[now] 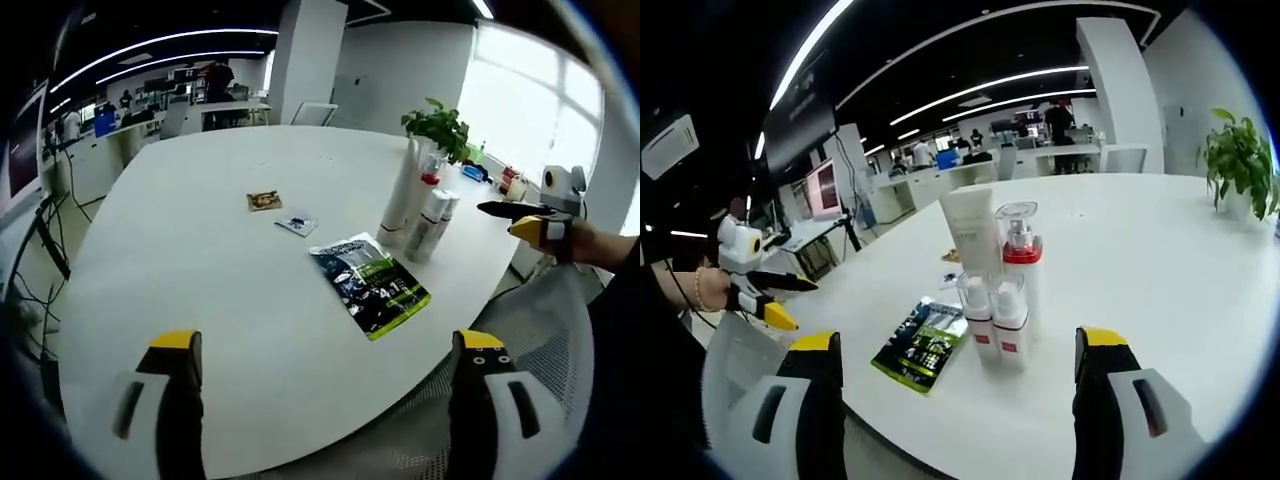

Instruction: Arrange the skincare products in the storage area until every visible bottle or jar stands upright without overlapping.

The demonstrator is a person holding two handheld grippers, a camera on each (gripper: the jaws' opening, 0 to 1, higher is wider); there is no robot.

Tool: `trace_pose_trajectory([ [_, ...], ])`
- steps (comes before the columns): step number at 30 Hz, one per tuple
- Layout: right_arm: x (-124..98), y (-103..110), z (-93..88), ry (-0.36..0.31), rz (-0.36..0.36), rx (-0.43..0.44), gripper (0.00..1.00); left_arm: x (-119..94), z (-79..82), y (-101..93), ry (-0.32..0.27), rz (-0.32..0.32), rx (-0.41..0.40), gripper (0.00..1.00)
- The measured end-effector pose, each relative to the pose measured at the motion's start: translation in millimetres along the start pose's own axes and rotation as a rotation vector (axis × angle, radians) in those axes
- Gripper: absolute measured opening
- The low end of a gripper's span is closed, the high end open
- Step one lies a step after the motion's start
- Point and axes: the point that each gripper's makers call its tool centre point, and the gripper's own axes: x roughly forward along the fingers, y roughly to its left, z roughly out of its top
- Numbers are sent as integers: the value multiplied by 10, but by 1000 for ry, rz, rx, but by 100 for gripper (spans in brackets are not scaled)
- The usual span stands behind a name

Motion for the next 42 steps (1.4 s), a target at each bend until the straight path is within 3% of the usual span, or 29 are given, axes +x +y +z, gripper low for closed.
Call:
trace_pose_trajectory([
  [9, -4, 16, -8, 1, 6, -15, 95, 172, 66, -6, 14, 29, -53, 99],
  [14, -2, 30, -12, 3, 9, -21, 95, 321, 219, -42, -28, 62, -87, 99],
  [21, -1, 55, -7, 6, 19, -15, 94, 577, 346, -59, -28, 95, -106, 98],
  [27, 3, 56, -7, 8, 22, -12, 94, 775, 443, -62, -4, 112, -101, 94],
  [32, 9, 44, -20, 13, 19, -8, 93, 962, 525, 57, 10, 142, -177, 91],
  [38, 11, 39, -33, 20, 15, -10, 93, 1097, 549, 91, 39, 175, -177, 91],
  [42, 13, 28, -39, 23, 10, -6, 93, 1260, 579, 97, 58, 175, -246, 91],
])
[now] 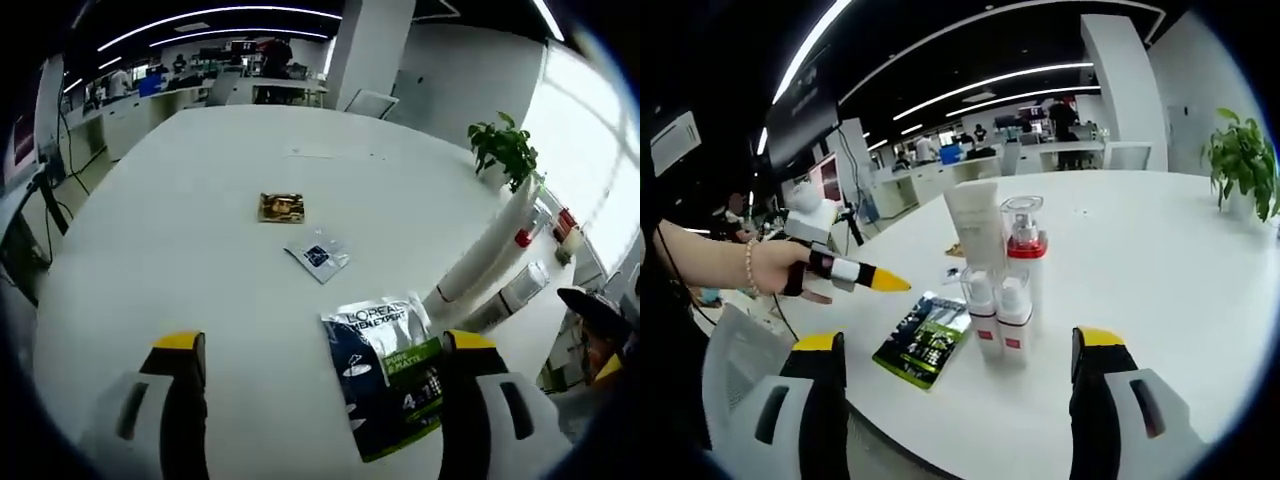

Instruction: Arrange the skincare products in the storage area until every visible bottle or jar stands upright without overlapping.

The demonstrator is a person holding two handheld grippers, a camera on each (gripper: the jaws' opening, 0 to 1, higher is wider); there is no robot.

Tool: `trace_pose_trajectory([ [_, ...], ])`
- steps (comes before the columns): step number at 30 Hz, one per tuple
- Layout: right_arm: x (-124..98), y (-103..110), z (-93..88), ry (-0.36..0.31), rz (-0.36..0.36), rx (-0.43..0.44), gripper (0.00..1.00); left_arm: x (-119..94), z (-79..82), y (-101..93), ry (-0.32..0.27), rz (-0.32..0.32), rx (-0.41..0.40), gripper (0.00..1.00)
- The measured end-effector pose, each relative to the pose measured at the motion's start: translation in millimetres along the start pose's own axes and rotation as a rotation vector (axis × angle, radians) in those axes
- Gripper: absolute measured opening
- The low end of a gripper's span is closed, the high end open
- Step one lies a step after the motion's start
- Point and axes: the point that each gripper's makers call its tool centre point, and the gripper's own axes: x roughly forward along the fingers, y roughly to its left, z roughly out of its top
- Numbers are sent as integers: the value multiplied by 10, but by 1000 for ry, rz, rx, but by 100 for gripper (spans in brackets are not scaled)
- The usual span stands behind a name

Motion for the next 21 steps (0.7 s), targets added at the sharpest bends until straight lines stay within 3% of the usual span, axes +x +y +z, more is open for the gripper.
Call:
trace_pose_trajectory([
  [8, 1, -26, -11, 1, -9, 18, 92, 325, 134, 10, 17, 33, 22, 89],
  [12, 2, -22, -27, 7, -8, 20, 92, 352, 183, -19, 11, 43, 29, 87],
  [15, 6, -29, -39, 12, -8, 20, 92, 493, 283, 25, -2, 59, -19, 85],
  [21, 10, -40, -44, 16, -11, 31, 92, 546, 240, -42, 6, 69, -76, 77],
])
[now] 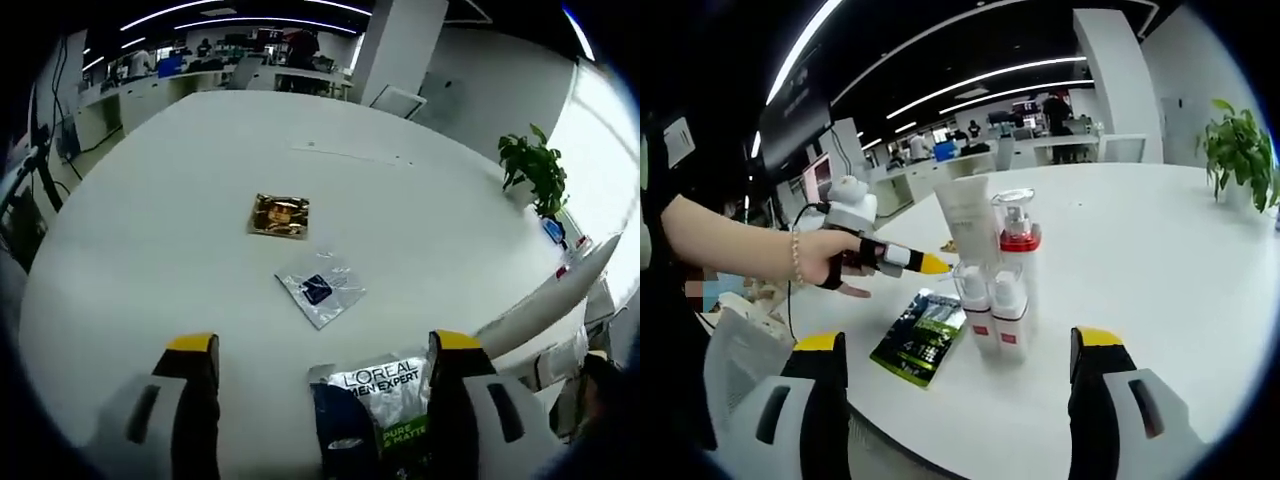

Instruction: Arrange the skincare products in the storage area until every visible bottle or jar stands upright without overlapping.

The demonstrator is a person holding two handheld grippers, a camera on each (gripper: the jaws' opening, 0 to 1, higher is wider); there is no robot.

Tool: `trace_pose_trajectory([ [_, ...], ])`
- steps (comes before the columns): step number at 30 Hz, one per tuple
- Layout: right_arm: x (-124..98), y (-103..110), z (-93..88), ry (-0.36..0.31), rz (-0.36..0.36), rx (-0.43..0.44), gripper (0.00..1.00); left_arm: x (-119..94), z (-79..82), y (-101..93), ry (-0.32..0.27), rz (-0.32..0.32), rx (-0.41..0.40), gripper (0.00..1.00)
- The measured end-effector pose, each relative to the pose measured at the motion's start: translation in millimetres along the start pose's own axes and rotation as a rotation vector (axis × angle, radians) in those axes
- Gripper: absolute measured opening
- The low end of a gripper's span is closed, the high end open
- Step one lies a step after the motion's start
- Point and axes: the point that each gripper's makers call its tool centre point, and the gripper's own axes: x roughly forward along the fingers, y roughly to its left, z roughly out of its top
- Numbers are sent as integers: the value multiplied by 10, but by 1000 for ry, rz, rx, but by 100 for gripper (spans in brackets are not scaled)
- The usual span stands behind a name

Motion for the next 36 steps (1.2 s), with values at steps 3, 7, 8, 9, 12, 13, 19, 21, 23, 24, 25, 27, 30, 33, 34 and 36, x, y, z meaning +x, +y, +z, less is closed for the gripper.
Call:
trace_pose_trajectory([
  [3, -2, -6, -4, 2, -2, 8, 92, 52, 13, -30, -8, 4, -15, 74],
  [7, 1, -20, -15, 4, -7, 15, 92, 144, 18, -78, 1, 16, -36, 72],
  [8, 2, -20, -17, 4, -7, 17, 92, 162, 18, -87, 4, 22, -33, 72],
  [9, 2, -27, -17, 3, -9, 19, 92, 180, 17, -90, 6, 30, -30, 72],
  [12, -1, -42, -21, 4, -15, 23, 91, 216, 15, -68, 4, 52, -45, 69],
  [13, 1, -47, -23, 4, -16, 25, 91, 224, 23, -67, 0, 57, -52, 68],
  [19, -2, -64, -37, 8, -24, 37, 90, 360, 90, -128, -2, 82, -40, 65],
  [21, 0, -83, -39, 7, -28, 41, 90, 398, 108, -117, -1, 94, -30, 64],
  [23, 0, -92, -42, 9, -30, 44, 90, 431, 128, -99, -5, 108, -35, 63],
  [24, -1, -93, -42, 9, -31, 45, 90, 462, 141, -80, -5, 116, -39, 62],
  [25, 1, -96, -44, 9, -32, 46, 90, 476, 152, -76, -7, 119, -41, 62],
  [27, 4, -98, -53, 13, -33, 49, 90, 465, 142, -68, -18, 132, -26, 65],
  [30, 9, -101, -63, 16, -33, 51, 90, 502, 163, -57, -10, 147, 2, 65],
  [33, 9, -103, -64, 17, -36, 52, 90, 532, 177, -22, 2, 170, 20, 63],
  [34, 9, -104, -63, 17, -37, 52, 90, 517, 174, -31, 1, 175, 23, 63],
  [36, 8, -107, -64, 17, -38, 54, 90, 518, 185, -23, -1, 190, 18, 63],
])
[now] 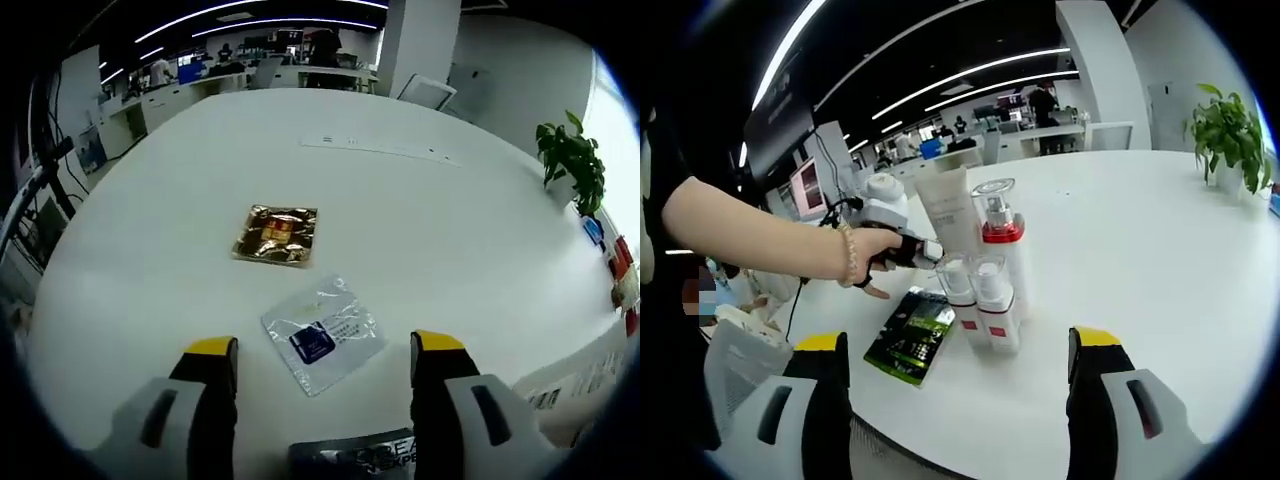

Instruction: Arrange the skincare products in the storage area until every visible bottle or jar stands upright without overlapping.

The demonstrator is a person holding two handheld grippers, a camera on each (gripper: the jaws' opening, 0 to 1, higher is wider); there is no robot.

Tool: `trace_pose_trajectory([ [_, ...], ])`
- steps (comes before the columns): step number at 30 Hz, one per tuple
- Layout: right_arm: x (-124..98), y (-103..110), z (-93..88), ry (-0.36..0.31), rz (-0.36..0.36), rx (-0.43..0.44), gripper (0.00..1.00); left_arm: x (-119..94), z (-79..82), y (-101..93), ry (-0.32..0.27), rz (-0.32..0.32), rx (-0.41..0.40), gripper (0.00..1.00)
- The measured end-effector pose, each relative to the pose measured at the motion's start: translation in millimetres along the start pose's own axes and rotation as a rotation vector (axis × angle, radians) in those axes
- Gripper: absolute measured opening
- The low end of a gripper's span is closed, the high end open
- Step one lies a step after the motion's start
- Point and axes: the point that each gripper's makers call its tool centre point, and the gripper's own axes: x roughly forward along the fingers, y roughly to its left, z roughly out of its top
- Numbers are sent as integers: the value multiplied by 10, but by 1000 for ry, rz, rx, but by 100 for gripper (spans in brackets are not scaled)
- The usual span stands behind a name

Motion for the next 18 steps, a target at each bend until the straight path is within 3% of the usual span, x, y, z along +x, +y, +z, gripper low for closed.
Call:
trace_pose_trajectory([
  [5, 0, -10, -2, 0, -3, 4, 90, 58, 36, -26, 5, 25, 6, 64],
  [9, -4, -13, 2, -2, -6, 5, 90, 127, 33, 36, 24, 59, 36, 59],
  [15, -2, -20, -1, -2, -7, 6, 90, 146, 52, 57, 20, 56, 66, 58],
  [18, -2, -26, -2, -1, -9, 6, 90, 157, 70, 51, 14, 37, 110, 49],
])
